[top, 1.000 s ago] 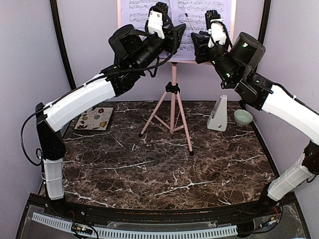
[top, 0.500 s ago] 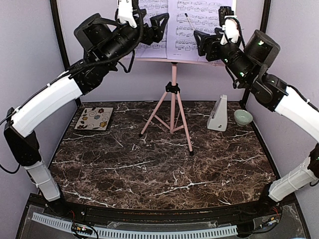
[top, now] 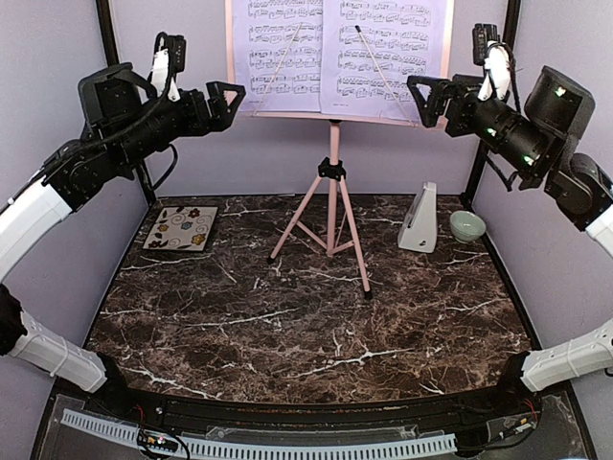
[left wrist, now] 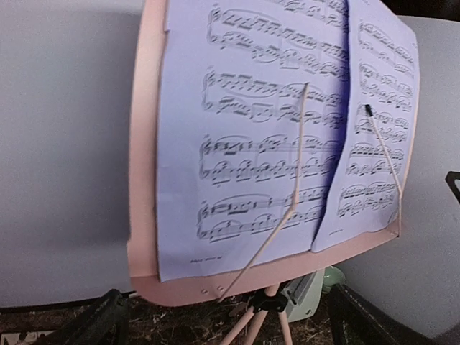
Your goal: Set up the instrument practice props
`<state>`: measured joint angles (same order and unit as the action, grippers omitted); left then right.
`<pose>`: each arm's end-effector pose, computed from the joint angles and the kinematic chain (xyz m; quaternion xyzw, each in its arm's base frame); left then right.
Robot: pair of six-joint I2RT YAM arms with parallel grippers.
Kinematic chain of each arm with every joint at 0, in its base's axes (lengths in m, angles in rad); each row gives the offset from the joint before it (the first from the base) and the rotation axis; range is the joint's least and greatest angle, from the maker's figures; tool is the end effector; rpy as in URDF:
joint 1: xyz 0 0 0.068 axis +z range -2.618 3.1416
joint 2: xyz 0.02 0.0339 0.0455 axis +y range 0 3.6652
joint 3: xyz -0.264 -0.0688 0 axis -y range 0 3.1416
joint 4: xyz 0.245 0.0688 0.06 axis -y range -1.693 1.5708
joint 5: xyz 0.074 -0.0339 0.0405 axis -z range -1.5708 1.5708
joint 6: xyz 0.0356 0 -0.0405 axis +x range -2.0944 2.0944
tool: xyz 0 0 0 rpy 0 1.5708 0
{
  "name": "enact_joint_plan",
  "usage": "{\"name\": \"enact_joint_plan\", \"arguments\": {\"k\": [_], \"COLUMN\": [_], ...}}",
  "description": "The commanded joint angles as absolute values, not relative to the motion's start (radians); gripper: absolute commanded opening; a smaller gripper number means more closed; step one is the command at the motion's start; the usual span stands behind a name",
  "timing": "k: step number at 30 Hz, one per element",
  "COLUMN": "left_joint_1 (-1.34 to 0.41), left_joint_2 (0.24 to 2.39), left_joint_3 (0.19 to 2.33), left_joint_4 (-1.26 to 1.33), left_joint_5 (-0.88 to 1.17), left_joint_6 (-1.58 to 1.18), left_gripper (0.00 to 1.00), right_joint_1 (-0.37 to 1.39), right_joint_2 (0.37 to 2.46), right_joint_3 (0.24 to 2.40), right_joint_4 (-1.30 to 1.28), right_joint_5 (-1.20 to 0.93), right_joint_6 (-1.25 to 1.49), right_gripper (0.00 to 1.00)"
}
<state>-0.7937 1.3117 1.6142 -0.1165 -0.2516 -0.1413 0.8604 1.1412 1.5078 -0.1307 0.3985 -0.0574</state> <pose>0.1991 -0.1898 0.5190 0.1115 0.6309 -0.2726 0.7178 0.1547 0.1586 0.5223 -0.1294 0.6128 0.1881 0.7565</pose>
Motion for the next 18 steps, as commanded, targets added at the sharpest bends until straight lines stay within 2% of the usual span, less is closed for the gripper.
{"name": "enact_joint_plan", "arguments": {"k": [1, 8, 14, 18], "left_joint_1": [-0.728, -0.594, -0.537, -0.503], "left_joint_2": [1.216, 1.212, 1.205, 1.209], "left_joint_3": [1.522, 1.461, 1.322, 1.259], "left_joint_4": [-0.293, -0.537, -0.516, -0.478], "left_joint_5": [-0.238, -0.136, -0.027, -0.011], "left_joint_6": [-0.355, -0.516, -0.594, -0.627], "left_gripper": [0.99, 0.99, 0.99, 0.99], "right_joint_1": [0.855, 0.853, 0.817, 0.728], "right_joint_2": [1.079, 0.994, 0.933, 0.925], "right_joint_3": [1.455, 1.325, 1.214, 1.146], "right_joint_4": [-0.262, -0.399, -0.506, -0.575], "right_joint_5": [0.38, 0.353, 0.378, 0.384], "right_joint_6": [0.063, 0.21, 0.368, 0.485], "right_gripper": [1.0, 1.0, 1.0, 1.0]}}
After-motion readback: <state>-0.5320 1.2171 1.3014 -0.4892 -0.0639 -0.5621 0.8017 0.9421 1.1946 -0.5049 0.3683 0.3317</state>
